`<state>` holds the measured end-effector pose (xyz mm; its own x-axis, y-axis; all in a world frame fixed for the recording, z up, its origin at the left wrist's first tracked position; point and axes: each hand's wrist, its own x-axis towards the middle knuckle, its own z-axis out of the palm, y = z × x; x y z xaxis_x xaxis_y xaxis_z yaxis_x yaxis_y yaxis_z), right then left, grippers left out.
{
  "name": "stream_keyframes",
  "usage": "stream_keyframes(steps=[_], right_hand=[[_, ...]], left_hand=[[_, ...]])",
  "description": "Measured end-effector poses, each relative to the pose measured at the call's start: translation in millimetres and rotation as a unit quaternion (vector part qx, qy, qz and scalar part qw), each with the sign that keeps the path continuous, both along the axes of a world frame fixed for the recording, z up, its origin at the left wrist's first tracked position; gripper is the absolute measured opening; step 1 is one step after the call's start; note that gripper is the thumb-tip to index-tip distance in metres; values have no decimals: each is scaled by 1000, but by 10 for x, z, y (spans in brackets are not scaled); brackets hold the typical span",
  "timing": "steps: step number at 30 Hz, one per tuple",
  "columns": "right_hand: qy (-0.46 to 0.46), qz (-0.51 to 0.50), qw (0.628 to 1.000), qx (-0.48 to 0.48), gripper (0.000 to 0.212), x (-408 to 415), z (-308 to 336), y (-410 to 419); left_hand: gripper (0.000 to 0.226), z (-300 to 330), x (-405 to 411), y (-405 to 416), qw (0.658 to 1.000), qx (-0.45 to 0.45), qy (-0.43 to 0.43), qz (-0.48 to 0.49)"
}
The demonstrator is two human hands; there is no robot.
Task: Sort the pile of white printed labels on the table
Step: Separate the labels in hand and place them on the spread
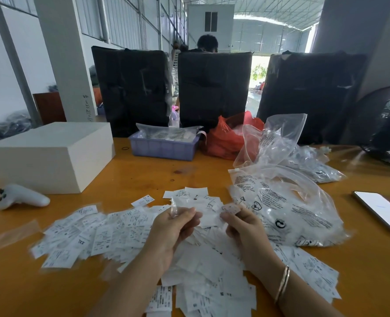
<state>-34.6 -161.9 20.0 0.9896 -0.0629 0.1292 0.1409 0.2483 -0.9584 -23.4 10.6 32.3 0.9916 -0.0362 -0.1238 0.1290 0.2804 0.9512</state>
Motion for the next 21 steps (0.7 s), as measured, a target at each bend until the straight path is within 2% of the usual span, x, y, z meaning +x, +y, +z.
stream_keyframes(steps=[3,6,13,21], right_hand=[[6,42,999,21,9,0,4,-8],[20,71,997,-5,17,-16,-25,28],[-3,27,982,-187,33,-21,-83,132],[-93,-49,927,-360,35,-64,-79,177]], left_hand=[[12,-7,-4,-2,1000,7,-6,1],[12,-4,-16,-3,1000,24,-18,1],[11,-16,-6,-17,988,140,-67,14],[17,-54,10,-39,972,212,-97,17]])
